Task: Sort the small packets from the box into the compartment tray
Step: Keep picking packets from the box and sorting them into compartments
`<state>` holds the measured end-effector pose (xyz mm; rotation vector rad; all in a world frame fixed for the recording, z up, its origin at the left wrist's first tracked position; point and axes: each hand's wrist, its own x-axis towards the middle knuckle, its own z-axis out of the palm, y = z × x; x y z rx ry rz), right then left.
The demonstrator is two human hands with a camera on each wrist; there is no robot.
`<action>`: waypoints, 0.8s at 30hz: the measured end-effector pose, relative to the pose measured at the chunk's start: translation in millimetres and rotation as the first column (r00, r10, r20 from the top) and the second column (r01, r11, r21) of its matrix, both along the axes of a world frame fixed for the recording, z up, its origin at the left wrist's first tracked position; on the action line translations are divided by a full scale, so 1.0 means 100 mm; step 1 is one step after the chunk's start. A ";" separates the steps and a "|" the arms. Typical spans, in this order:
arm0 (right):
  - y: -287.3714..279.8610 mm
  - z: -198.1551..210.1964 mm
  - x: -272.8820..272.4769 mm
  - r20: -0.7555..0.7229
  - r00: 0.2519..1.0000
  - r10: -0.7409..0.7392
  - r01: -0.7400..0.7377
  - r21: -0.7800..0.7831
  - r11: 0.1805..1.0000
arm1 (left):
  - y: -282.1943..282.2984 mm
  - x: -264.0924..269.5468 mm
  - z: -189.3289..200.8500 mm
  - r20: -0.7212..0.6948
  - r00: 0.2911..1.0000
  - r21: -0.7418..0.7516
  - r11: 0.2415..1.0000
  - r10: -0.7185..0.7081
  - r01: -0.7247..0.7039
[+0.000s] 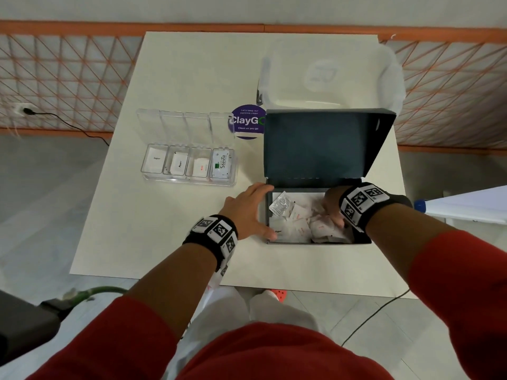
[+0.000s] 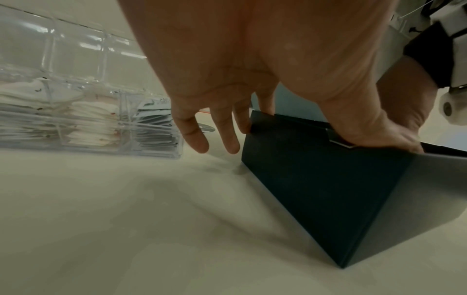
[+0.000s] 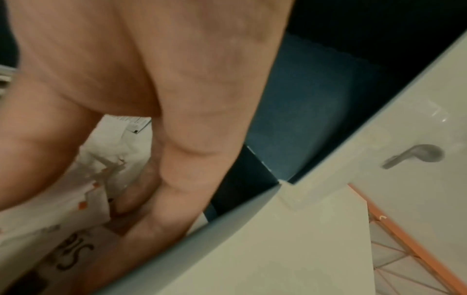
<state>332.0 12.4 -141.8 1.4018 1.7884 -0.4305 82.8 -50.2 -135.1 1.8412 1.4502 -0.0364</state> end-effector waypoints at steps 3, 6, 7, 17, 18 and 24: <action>-0.01 0.02 -0.07 0.054 0.998 0.011 -0.004 -0.122 0.992 | -0.01 0.00 0.00 0.015 1.000 -0.012 1.000 0.014 -0.014; 0.00 -0.03 -0.17 0.014 1.000 0.026 -0.024 -0.125 0.992 | -0.01 -0.01 0.01 0.023 0.999 -0.024 0.999 0.023 -0.022; -0.01 -0.06 -0.21 -0.009 1.000 0.002 -0.004 -0.147 0.989 | -0.01 -0.01 0.01 0.024 0.999 -0.026 0.999 0.023 -0.023; 0.02 -0.06 -0.53 -0.369 0.804 -0.466 0.378 -0.288 0.880 | -0.01 0.01 0.05 0.021 1.000 -0.039 0.999 0.016 -0.015; 0.03 -0.06 -0.56 -0.385 0.734 -0.559 0.439 -0.360 0.824 | -0.01 0.01 0.04 0.024 1.000 -0.038 0.999 0.016 -0.015; 0.00 0.00 -0.68 -0.351 0.704 -0.618 0.391 -0.534 0.749 | 0.01 0.02 0.03 0.027 0.999 -0.028 0.999 0.019 -0.019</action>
